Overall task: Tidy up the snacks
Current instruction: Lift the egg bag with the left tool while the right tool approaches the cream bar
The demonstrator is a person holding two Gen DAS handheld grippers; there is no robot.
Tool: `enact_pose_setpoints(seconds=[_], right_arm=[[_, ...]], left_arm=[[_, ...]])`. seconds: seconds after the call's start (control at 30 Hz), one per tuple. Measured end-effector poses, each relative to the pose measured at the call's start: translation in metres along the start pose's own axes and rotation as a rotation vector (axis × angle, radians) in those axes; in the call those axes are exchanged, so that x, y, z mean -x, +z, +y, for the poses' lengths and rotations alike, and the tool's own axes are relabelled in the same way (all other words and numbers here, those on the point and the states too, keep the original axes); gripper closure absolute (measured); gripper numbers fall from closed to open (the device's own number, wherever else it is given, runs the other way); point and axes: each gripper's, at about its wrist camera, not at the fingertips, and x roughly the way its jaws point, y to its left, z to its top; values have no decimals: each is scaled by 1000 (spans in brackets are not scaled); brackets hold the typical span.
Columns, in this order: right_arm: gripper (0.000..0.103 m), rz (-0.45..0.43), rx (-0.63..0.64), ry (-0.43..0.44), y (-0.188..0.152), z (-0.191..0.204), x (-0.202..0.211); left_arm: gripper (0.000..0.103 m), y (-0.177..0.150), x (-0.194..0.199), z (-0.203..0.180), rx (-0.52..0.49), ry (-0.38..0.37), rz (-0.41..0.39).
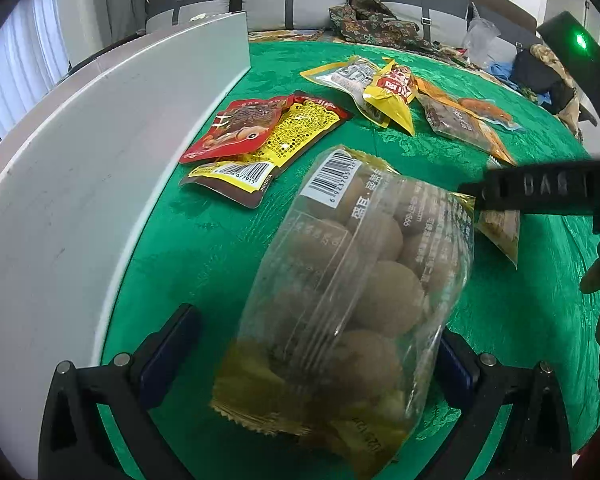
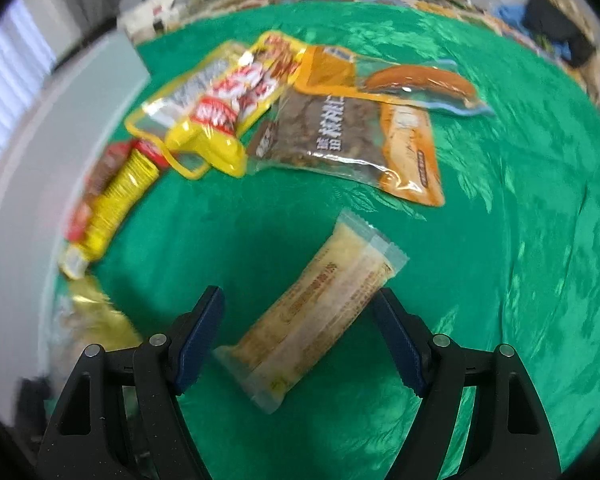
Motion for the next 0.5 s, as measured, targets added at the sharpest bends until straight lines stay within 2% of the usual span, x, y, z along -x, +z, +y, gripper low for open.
enact_pose_setpoints(seconds=[0.1, 0.23, 0.4, 0.5], right_arm=[[23, -16, 91, -43, -10, -2, 2], [23, -35, 137, -52, -29, -35, 13], [23, -37, 127, -61, -36, -81, 23], [23, -50, 99, -13, -37, -99, 32]], left_arm=[[0, 1, -1, 0, 3, 2, 0], [0, 2, -1, 0, 5, 4, 0], [0, 3, -1, -1, 5, 5, 2], [0, 4, -2, -1, 2, 2, 19]])
